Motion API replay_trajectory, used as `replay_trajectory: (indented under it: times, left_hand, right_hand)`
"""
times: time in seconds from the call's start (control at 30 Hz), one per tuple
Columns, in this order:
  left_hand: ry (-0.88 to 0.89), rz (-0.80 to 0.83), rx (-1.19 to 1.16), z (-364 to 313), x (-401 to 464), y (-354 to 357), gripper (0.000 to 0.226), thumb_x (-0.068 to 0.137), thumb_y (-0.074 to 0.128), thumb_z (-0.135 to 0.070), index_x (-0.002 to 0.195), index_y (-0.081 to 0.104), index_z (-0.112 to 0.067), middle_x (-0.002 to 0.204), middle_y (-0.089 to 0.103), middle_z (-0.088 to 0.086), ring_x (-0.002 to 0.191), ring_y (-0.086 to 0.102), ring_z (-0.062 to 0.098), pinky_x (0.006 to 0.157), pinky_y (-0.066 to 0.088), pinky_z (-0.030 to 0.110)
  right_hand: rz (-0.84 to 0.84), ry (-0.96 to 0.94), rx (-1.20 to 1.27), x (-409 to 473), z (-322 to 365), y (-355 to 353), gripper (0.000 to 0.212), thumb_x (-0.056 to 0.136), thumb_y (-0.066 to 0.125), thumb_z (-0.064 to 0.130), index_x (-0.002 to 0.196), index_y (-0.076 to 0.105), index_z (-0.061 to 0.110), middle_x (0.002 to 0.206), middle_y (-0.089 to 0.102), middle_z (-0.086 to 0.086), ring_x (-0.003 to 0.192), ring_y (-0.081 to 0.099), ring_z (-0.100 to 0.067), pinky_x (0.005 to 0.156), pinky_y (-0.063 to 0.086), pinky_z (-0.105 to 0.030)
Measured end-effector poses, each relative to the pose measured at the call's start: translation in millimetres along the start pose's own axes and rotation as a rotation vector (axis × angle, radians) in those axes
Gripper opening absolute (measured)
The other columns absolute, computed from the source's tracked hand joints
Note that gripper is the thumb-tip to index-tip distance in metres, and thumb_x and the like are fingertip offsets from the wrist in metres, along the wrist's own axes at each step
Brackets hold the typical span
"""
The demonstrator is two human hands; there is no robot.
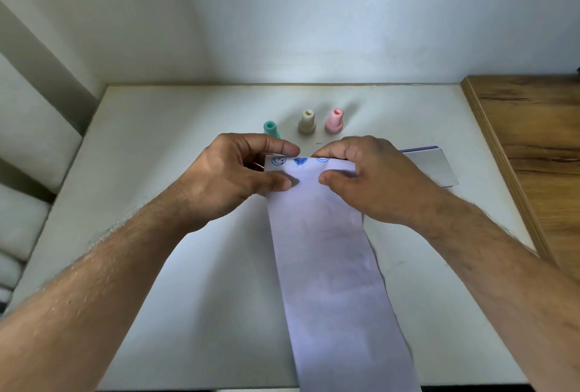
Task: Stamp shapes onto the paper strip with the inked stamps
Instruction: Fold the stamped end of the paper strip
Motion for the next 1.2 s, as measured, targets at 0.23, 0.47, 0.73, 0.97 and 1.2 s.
replay_trajectory:
  times: [0.23, 0.47, 0.73, 0.97, 1.2]
  left_hand:
    - [-0.031, 0.083, 0.009, 4, -2, 10, 0.044, 0.075, 0.079, 0.0, 0.111, 0.071, -0.025, 0.097, 0.077, 0.008, 0.096, 0.072, 0.027, 0.094, 0.053, 0.031]
    - [0.116, 0.076, -0.07, -15, -4, 7, 0.038, 0.066, 0.083, 0.001, 0.09, 0.062, -0.02, 0.084, 0.069, 0.029, 0.074, 0.064, 0.03, 0.077, 0.049, 0.04]
    - [0.12, 0.044, 0.019, -12, -1, 5, 0.043, 0.066, 0.083, 0.0, 0.104, 0.074, -0.019, 0.096, 0.077, 0.004, 0.092, 0.073, 0.026, 0.09, 0.057, 0.034]
    - [0.098, -0.039, 0.143, -10, -1, -2, 0.024, 0.074, 0.084, -0.015, 0.094, 0.079, -0.026, 0.088, 0.078, -0.005, 0.088, 0.072, 0.015, 0.09, 0.056, 0.032]
    - [0.095, -0.042, 0.204, -5, 2, -5, 0.013, 0.084, 0.074, -0.023, 0.094, 0.079, -0.03, 0.088, 0.078, -0.006, 0.082, 0.072, 0.015, 0.086, 0.058, 0.039]
  right_hand:
    - [0.091, 0.023, 0.148, 2, 0, 6, 0.017, 0.088, 0.065, 0.037, 0.073, 0.066, 0.028, 0.047, 0.051, 0.018, 0.047, 0.046, -0.002, 0.047, 0.032, -0.009]
    - [0.113, 0.067, 0.489, 3, -4, 3, 0.019, 0.082, 0.075, 0.017, 0.095, 0.071, 0.03, 0.06, 0.063, 0.003, 0.061, 0.056, -0.016, 0.071, 0.044, -0.032]
    - [0.19, 0.054, 0.226, -2, 3, 9, 0.051, 0.06, 0.089, 0.029, 0.098, 0.056, 0.04, 0.079, 0.068, 0.003, 0.063, 0.058, -0.013, 0.065, 0.049, -0.028]
    - [0.024, 0.001, 0.109, 2, 2, -5, 0.022, 0.075, 0.079, 0.027, 0.094, 0.072, 0.035, 0.086, 0.072, 0.015, 0.076, 0.064, 0.0, 0.064, 0.047, -0.011]
    - [-0.008, 0.012, 0.081, 3, 1, -8, 0.02, 0.083, 0.071, 0.023, 0.1, 0.075, 0.035, 0.091, 0.075, 0.013, 0.085, 0.066, 0.0, 0.062, 0.041, 0.001]
Point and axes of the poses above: each hand's wrist, its own x-axis towards the middle knuckle, its own y-axis out of the palm, z = x × y, the point moved 10 cm from there along x, towards the middle knuckle
